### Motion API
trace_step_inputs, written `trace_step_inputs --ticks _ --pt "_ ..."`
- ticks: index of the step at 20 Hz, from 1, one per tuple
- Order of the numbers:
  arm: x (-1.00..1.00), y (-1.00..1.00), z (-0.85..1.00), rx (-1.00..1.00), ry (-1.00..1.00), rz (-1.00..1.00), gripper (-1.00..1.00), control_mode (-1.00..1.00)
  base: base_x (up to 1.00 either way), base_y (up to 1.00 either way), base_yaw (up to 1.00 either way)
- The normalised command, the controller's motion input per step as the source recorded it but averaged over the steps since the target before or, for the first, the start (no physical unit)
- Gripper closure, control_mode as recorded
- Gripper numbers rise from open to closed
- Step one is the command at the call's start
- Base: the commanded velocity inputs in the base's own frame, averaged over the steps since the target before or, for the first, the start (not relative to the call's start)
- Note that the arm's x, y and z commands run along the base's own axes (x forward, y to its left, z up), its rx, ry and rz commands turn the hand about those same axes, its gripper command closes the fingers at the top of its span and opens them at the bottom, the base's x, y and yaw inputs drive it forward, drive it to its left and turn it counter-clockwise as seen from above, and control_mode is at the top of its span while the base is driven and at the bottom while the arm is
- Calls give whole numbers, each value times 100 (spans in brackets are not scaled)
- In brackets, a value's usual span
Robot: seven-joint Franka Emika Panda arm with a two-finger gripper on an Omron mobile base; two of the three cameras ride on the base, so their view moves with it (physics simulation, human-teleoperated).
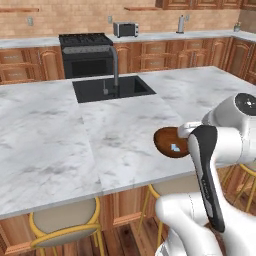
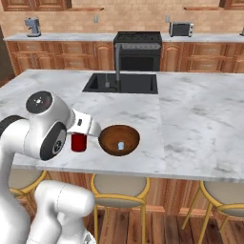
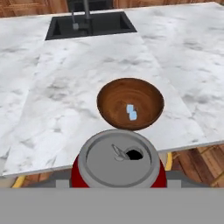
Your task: Open the fridge, grab two sodas, and place both sodas inside the bowl with ice on the dining counter.
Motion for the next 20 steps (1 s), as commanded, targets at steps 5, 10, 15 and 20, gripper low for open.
trace_step_inputs --ticks 5,10,15,20 --pt "94 0 1 -1 34 0 100 -100 0 0 0" --pt "69 -7 -25 -1 33 17 100 -100 0 0 0" --pt "55 -16 -42 -3 21 33 100 -100 0 0 0" --pt "26 -21 -41 -8 8 37 100 -100 0 0 0"
